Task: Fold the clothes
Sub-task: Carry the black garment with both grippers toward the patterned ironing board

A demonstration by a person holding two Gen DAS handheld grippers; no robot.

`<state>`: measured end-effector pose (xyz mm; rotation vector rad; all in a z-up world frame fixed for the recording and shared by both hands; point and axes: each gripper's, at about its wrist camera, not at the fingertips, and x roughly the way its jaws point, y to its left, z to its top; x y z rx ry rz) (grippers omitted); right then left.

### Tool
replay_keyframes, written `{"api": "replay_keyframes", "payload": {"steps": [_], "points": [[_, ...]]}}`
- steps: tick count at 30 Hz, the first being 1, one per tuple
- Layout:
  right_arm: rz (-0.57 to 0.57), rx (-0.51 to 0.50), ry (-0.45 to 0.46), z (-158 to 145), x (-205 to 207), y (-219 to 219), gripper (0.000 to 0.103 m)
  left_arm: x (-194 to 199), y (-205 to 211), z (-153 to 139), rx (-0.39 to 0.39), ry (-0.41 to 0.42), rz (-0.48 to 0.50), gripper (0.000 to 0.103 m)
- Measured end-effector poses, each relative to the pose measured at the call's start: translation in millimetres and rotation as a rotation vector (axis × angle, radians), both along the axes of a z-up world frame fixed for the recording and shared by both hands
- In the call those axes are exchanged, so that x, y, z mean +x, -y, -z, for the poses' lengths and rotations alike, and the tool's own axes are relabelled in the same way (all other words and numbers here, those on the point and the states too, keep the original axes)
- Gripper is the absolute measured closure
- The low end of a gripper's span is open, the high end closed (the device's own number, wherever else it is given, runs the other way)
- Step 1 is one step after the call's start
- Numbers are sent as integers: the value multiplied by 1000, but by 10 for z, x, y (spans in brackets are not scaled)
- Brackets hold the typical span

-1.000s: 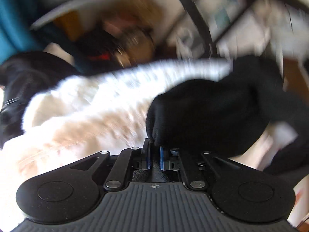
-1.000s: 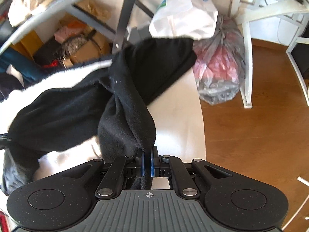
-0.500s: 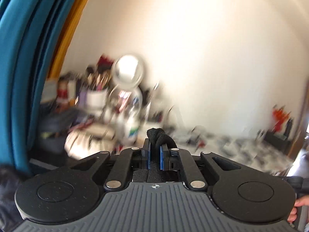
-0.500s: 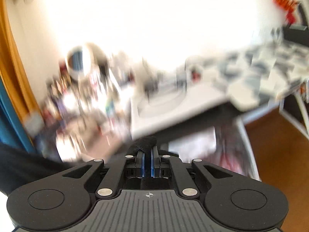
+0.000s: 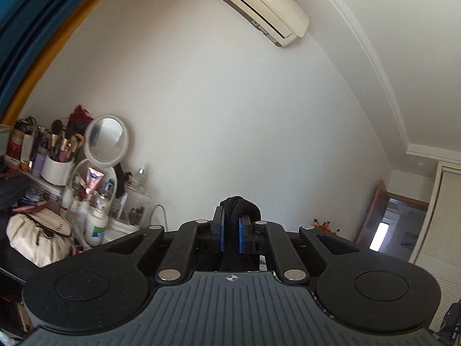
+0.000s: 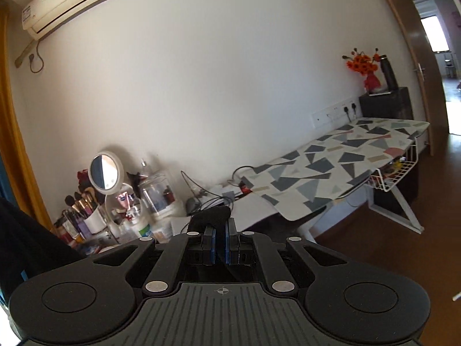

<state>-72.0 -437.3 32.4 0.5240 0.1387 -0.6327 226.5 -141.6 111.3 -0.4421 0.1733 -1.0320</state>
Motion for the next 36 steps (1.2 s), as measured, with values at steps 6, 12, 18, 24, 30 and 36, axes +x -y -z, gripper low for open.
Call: {"api": "replay_keyframes", "payload": {"steps": [6,12,18,24,30,36], "points": [[45,25,15,111,-457,210,98,-398,701,-83,0,68,104,94],[-11,-6,49,148,-996,788,98,-884,1786,1,18,59,125,94],[-88,-43,20,11,-1691,1610,98,-1425,2959,40,20,23,149,94],[-67,-72,12,-73,-2260,2335,98,-1819,3794,46,14,14,235,94],[13,-65,29,2,-2701,2875,98,-1962,4514,97,47,20,343,94],[95,-30,6,102,-2802,3512,98,-1838,5347,247,72,-18,457,94]]}}
